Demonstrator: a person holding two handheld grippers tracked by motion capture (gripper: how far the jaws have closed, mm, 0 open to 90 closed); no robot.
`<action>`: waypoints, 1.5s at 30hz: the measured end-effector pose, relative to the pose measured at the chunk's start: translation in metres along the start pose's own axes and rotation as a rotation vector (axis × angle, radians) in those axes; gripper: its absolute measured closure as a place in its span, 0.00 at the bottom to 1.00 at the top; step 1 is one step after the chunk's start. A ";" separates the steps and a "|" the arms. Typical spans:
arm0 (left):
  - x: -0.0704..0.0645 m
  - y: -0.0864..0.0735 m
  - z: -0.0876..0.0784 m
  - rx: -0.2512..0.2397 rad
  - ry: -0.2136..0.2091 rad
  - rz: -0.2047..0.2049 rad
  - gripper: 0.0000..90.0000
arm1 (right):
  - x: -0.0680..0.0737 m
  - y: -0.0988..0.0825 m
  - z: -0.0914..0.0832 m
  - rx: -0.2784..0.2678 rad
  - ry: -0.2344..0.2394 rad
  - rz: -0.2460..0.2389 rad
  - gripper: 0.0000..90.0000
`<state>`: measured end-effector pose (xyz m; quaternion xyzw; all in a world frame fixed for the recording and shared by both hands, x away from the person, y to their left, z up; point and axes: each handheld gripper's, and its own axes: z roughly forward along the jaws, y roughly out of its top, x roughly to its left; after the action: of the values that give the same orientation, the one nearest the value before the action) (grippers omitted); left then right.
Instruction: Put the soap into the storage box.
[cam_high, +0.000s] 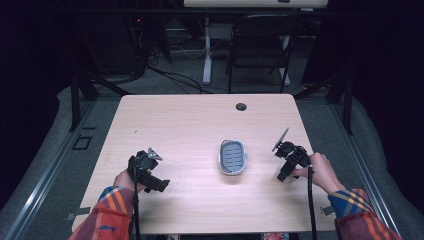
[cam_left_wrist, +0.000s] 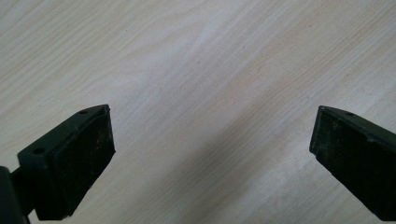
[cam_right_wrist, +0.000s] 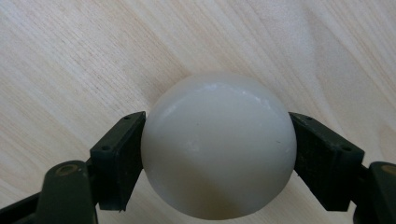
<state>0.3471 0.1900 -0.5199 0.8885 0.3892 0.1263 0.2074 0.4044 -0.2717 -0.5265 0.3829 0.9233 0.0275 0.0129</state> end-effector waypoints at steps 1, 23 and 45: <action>0.000 0.000 0.000 0.001 -0.002 0.000 0.00 | 0.000 0.000 0.000 -0.004 0.002 -0.002 0.25; 0.000 0.000 0.000 0.003 0.001 0.000 0.00 | 0.013 0.019 -0.007 -0.029 0.007 -0.057 0.25; -0.001 0.000 0.000 0.008 0.003 0.001 0.00 | 0.024 0.045 -0.018 -0.022 0.004 -0.118 0.25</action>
<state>0.3467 0.1896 -0.5200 0.8894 0.3896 0.1262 0.2030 0.4186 -0.2242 -0.5061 0.3274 0.9440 0.0377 0.0171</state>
